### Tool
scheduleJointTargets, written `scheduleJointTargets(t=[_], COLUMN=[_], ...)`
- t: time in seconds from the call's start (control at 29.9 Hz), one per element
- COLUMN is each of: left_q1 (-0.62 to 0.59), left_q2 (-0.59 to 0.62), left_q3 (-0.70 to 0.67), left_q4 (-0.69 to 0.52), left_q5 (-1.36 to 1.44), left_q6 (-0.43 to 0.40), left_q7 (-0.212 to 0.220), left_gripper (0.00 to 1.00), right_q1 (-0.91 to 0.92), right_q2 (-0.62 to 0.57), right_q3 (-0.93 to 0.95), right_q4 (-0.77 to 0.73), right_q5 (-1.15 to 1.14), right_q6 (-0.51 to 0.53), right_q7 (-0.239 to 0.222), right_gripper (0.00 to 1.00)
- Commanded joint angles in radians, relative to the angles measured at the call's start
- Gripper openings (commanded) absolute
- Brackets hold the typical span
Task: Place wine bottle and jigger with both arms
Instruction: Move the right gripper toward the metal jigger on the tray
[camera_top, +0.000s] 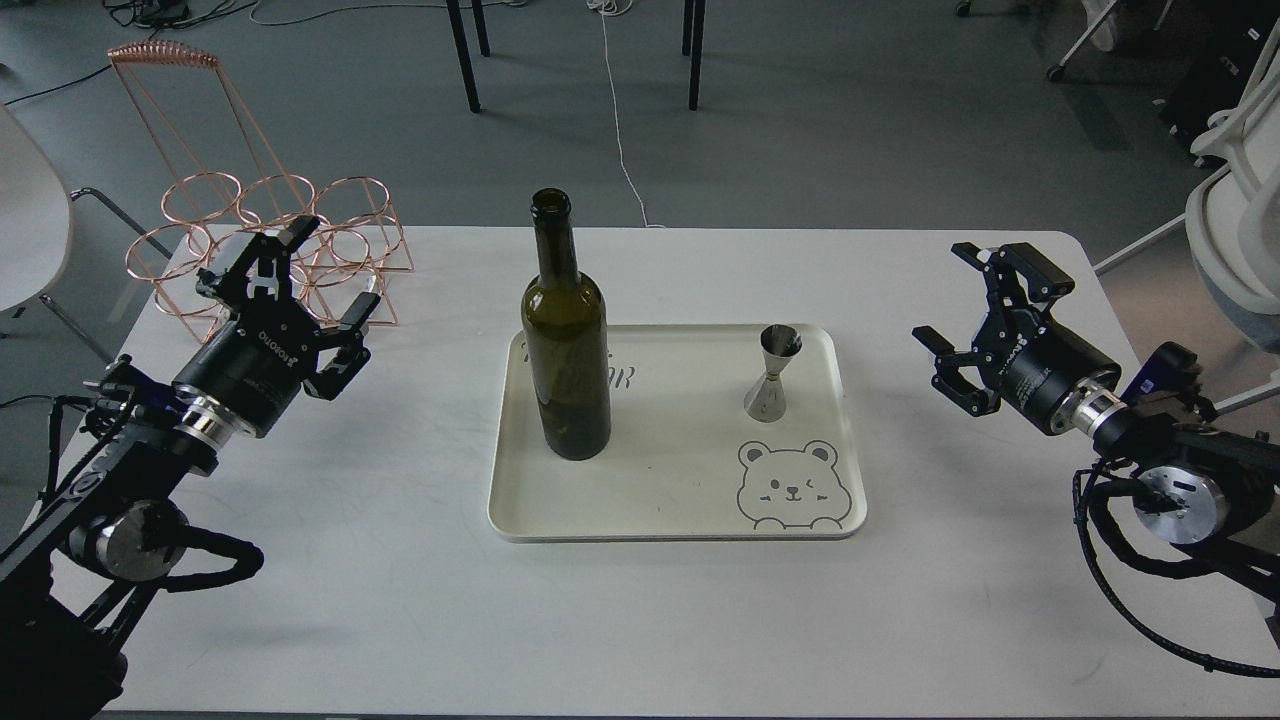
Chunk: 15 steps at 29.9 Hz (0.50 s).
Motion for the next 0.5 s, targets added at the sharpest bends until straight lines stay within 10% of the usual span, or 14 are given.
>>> scheduleJointTargets(t=[0.0, 0.47], left_q1=[0.002, -0.061], left_q2=[0.006, 0.042], left_q3=[0.000, 0.010], left_q4=[-0.010, 0.010], left_q5=[0.001, 0.003], left_q6=[-0.005, 0.024], left_q7=[-0.011, -0.086], left_gripper=[0.98, 0.98], right_q1=[0.000, 0.014], right_q2=[-0.001, -0.127], right_q3=[0.001, 0.047], right_q4=[0.000, 0.057], right_q5=[-0.002, -0.746], right_q6=[-0.005, -0.061], right_q7=[0.000, 0.000], right_gripper=[0.98, 0.98])
